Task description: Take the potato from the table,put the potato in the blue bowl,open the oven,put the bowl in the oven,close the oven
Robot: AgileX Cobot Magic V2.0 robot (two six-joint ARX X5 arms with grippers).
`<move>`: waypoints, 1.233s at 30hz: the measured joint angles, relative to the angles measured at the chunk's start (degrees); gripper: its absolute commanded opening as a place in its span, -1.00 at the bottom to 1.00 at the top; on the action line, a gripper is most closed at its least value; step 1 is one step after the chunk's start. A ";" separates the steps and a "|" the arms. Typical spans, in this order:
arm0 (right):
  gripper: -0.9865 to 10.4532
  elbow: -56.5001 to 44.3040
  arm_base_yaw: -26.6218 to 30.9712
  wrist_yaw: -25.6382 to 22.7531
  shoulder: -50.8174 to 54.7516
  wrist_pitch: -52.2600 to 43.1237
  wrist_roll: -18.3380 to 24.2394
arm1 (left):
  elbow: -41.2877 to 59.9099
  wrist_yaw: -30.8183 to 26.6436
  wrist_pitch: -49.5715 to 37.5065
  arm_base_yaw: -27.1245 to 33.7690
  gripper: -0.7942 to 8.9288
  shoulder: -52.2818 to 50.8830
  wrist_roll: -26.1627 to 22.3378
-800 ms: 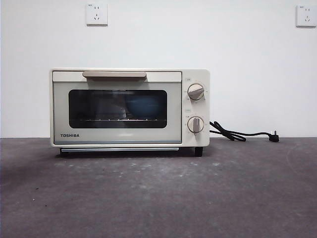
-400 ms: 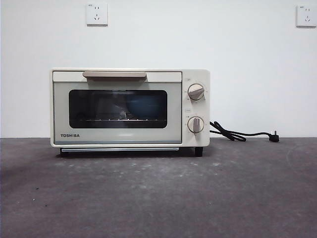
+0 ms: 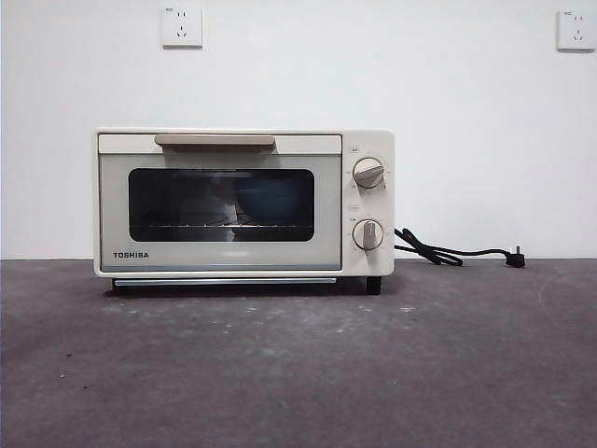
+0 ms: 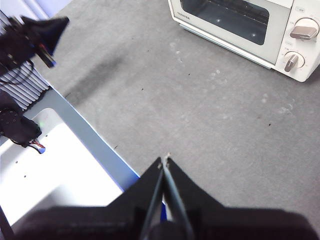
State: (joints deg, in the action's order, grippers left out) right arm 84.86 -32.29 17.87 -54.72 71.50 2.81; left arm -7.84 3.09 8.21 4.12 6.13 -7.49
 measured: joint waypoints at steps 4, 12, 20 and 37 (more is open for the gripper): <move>-0.82 0.00 0.00 0.00 0.20 0.00 0.00 | 3.87 -0.07 0.07 0.00 -0.84 -3.69 0.00; -0.82 0.00 0.00 0.00 0.22 0.00 0.00 | 6.82 0.02 2.12 0.00 -0.84 -5.81 1.11; -0.82 0.00 0.00 0.00 0.26 0.00 0.00 | 6.82 0.02 2.14 0.00 -0.84 -5.88 2.67; -0.82 0.00 0.00 0.00 0.26 0.00 0.00 | 6.82 0.02 2.14 0.00 -0.84 -5.88 3.04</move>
State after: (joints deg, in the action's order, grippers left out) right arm 84.86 -32.29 17.87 -54.46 71.50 2.81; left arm -1.02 3.11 10.35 4.12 0.25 -4.45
